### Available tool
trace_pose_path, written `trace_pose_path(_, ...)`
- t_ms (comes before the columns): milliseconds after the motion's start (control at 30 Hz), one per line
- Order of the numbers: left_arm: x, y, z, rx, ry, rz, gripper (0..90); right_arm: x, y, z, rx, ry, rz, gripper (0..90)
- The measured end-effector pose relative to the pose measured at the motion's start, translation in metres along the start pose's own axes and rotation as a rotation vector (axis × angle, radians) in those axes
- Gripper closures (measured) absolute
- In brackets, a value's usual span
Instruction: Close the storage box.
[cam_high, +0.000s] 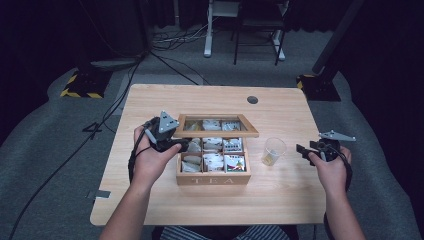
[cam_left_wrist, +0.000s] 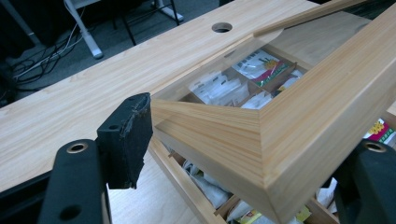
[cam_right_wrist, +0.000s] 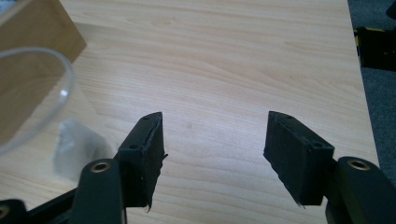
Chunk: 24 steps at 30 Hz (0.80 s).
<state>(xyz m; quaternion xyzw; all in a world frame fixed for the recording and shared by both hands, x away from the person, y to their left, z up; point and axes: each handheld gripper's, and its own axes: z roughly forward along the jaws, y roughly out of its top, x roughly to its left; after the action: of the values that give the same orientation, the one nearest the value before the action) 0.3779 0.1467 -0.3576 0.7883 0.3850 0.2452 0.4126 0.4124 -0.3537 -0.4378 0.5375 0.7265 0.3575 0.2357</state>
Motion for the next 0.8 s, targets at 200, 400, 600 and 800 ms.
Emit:
trace_pose_path(200, -0.002, -0.004, -0.001, 0.016, 0.000, -0.017, 30.4, -0.009, -0.015, 0.010, 0.014, 0.001, 0.021, 38.2)
trace_pose_path(400, -0.004, -0.008, 0.000, 0.033, -0.008, -0.019, 30.6, -0.009, -0.023, 0.014, 0.006, 0.010, 0.034, 38.0)
trace_pose_path(600, -0.007, -0.013, -0.001, 0.052, -0.013, -0.017, 30.3, -0.009, -0.027, 0.018, 0.016, 0.022, 0.034, 37.8)
trace_pose_path(800, -0.009, -0.019, -0.004, 0.063, -0.020, -0.015, 30.5, -0.008, -0.027, 0.021, 0.016, 0.031, 0.028, 37.7)
